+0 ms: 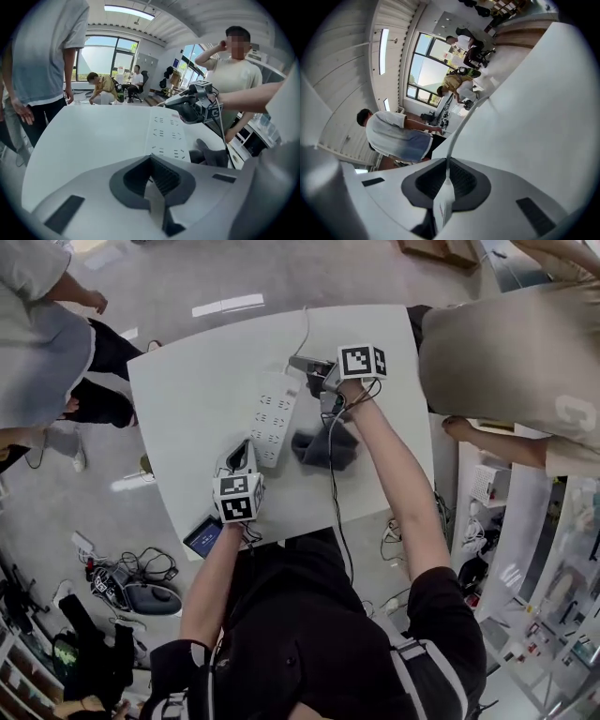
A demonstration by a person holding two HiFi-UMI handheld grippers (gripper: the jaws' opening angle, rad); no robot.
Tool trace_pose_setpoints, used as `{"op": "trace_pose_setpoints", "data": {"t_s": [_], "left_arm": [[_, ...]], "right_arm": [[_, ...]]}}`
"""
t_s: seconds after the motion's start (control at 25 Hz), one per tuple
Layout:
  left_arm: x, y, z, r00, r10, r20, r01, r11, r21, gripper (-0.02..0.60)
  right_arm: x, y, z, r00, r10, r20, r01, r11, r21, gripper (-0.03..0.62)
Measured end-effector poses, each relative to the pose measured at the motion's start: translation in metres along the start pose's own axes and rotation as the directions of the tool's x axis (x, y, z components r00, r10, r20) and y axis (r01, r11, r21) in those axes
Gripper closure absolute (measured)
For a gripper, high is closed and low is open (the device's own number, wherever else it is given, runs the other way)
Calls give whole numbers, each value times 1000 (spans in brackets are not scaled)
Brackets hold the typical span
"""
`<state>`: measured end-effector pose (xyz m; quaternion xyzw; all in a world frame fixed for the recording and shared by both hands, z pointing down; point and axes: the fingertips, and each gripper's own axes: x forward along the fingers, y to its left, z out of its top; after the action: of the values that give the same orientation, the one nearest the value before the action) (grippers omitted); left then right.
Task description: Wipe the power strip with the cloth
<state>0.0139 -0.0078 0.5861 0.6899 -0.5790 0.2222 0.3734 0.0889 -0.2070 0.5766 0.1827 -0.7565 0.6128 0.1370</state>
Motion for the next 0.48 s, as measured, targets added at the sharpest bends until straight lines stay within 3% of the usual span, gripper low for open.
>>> {"op": "trace_pose_setpoints", "data": {"t_s": [0.16, 0.28, 0.48], "left_arm": [[4, -6, -1, 1000, 9, -14, -8, 993, 117, 548], [3, -11, 13, 1000, -16, 7, 15, 991, 134, 548], [14, 0, 34, 993, -116, 27, 113, 990, 87, 548]], "right_arm": [[-14, -25, -8, 998, -55, 7, 55, 998, 43, 556], [-36, 1, 0, 994, 45, 98, -55, 994, 94, 556], [-37, 82, 24, 954, 241, 176, -256, 964, 69, 556]]}}
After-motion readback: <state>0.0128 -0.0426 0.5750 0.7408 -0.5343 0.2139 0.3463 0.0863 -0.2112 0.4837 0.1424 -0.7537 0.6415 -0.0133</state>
